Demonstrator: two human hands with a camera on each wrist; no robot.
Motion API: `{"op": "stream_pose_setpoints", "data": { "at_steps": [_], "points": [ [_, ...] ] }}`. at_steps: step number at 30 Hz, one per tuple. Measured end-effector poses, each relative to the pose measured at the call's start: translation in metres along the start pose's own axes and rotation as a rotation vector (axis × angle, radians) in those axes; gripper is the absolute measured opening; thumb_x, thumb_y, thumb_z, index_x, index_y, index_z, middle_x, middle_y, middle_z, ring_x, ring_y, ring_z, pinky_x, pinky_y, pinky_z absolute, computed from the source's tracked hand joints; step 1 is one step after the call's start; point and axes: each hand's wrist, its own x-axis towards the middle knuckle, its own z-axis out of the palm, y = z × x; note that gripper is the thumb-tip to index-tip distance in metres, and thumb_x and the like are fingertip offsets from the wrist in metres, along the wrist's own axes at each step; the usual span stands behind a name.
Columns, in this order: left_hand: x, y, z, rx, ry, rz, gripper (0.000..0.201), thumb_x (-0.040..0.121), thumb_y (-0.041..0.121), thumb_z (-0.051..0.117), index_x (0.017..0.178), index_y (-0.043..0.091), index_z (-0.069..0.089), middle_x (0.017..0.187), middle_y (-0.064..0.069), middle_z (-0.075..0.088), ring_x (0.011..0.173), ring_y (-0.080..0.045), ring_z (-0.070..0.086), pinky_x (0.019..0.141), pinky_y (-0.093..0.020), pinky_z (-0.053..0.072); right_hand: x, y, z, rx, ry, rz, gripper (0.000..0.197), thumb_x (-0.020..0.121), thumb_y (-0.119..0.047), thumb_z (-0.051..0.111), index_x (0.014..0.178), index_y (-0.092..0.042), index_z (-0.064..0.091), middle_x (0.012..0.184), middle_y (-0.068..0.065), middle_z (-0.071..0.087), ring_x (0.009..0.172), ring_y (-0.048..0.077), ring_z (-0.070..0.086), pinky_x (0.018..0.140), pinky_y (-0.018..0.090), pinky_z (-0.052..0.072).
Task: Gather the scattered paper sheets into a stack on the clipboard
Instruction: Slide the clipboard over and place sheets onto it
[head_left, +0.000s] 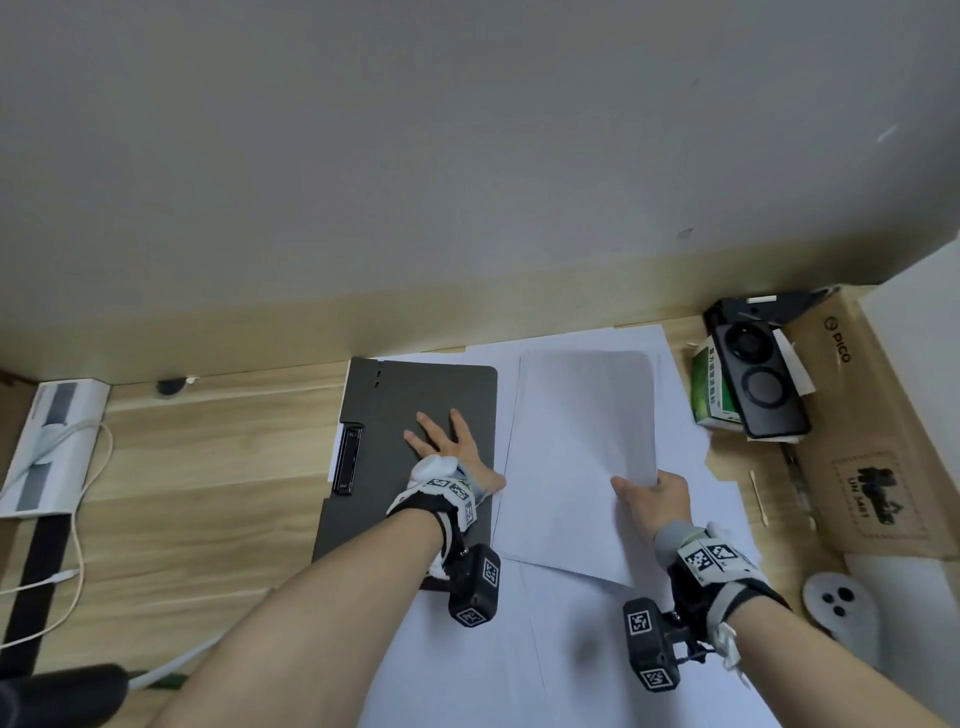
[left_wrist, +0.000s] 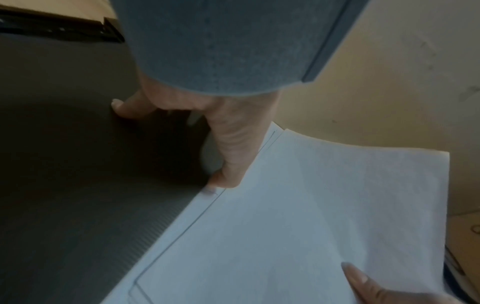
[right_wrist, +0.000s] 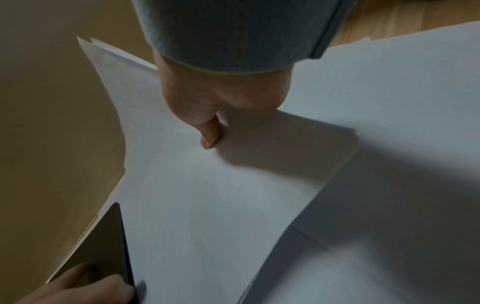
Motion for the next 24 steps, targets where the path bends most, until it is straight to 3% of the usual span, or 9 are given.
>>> {"op": "stream_pose_setpoints", "data": {
  "at_steps": [4, 6, 8, 11, 16, 19, 21, 24],
  "points": [
    [-0.013, 0.022, -0.002, -0.105, 0.056, -0.007, 0.075, 0.095, 0.013, 0.048, 0.152, 0.026, 0.001, 0.159, -0.017, -0.01, 0.143, -0.05, -0.005, 0.112, -0.063, 0.011, -0.001, -0.004, -0.013, 0.042, 0.01, 0.001, 0.023, 0.081, -0.011, 0.074, 0.101, 0.0, 0.069, 0.091, 0.013, 0.067, 0.084, 0.03, 0.062, 0.08, 0.034, 0.049],
    [-0.016, 0.028, -0.011, -0.188, 0.057, -0.004, 0.067, 0.097, 0.01, 0.04, 0.152, 0.024, 0.005, 0.16, -0.016, -0.006, 0.143, -0.05, -0.002, 0.112, -0.064, 0.008, -0.006, -0.009, -0.018, 0.088, 0.004, 0.0, 0.02, 0.082, -0.009, 0.074, 0.099, -0.001, 0.067, 0.09, 0.013, 0.066, 0.084, 0.029, 0.061, 0.079, 0.033, 0.047],
    [-0.023, 0.025, -0.032, -0.208, -0.004, 0.03, 0.073, 0.093, 0.017, 0.048, 0.153, 0.023, 0.006, 0.16, -0.016, -0.004, 0.143, -0.049, 0.003, 0.113, -0.062, 0.01, -0.012, -0.016, -0.021, 0.145, -0.025, 0.012, 0.018, 0.083, -0.006, 0.073, 0.097, -0.003, 0.064, 0.087, 0.012, 0.065, 0.082, 0.028, 0.059, 0.077, 0.033, 0.046],
    [-0.038, 0.011, -0.079, -0.244, -0.091, 0.122, 0.088, 0.082, 0.03, 0.061, 0.152, 0.021, 0.008, 0.157, -0.018, 0.006, 0.141, -0.045, 0.019, 0.114, -0.056, 0.022, -0.02, -0.029, -0.025, 0.23, -0.071, 0.044, 0.017, 0.079, -0.003, 0.072, 0.094, -0.002, 0.064, 0.08, 0.011, 0.066, 0.075, 0.028, 0.061, 0.067, 0.031, 0.048],
    [-0.049, -0.019, -0.139, -0.451, -0.116, 0.153, 0.08, 0.084, 0.013, 0.058, 0.15, 0.013, 0.013, 0.153, -0.019, 0.024, 0.135, -0.038, 0.036, 0.11, -0.045, 0.036, -0.028, -0.052, -0.01, 0.282, -0.106, 0.059, 0.018, 0.076, -0.004, 0.071, 0.091, -0.002, 0.061, 0.074, 0.012, 0.062, 0.067, 0.026, 0.057, 0.063, 0.03, 0.045],
    [-0.054, -0.055, -0.168, -0.505, -0.187, 0.148, 0.085, 0.085, 0.001, 0.046, 0.152, 0.015, -0.005, 0.16, -0.012, 0.004, 0.144, -0.034, 0.021, 0.114, -0.043, 0.03, -0.041, -0.066, 0.014, 0.237, -0.167, 0.031, 0.014, 0.076, -0.004, 0.07, 0.084, -0.004, 0.058, 0.072, 0.01, 0.058, 0.064, 0.023, 0.053, 0.06, 0.028, 0.041],
    [-0.059, -0.079, -0.178, -0.408, -0.087, 0.179, 0.089, 0.084, -0.003, 0.043, 0.151, 0.015, -0.013, 0.16, -0.009, -0.012, 0.147, -0.033, 0.009, 0.116, -0.044, 0.026, -0.052, -0.075, 0.034, 0.193, -0.219, 0.014, 0.01, 0.077, -0.003, 0.068, 0.079, -0.005, 0.058, 0.072, 0.01, 0.057, 0.063, 0.023, 0.051, 0.06, 0.028, 0.04],
    [-0.065, -0.11, -0.181, 0.094, 0.322, 0.317, 0.102, 0.077, -0.008, 0.052, 0.15, 0.016, -0.015, 0.156, -0.013, -0.027, 0.147, -0.031, -0.015, 0.117, -0.055, 0.012, -0.066, -0.082, 0.065, 0.128, -0.289, -0.01, 0.007, 0.076, -0.001, 0.067, 0.076, -0.002, 0.06, 0.076, 0.013, 0.057, 0.062, 0.023, 0.05, 0.06, 0.03, 0.04]
  ]
}}
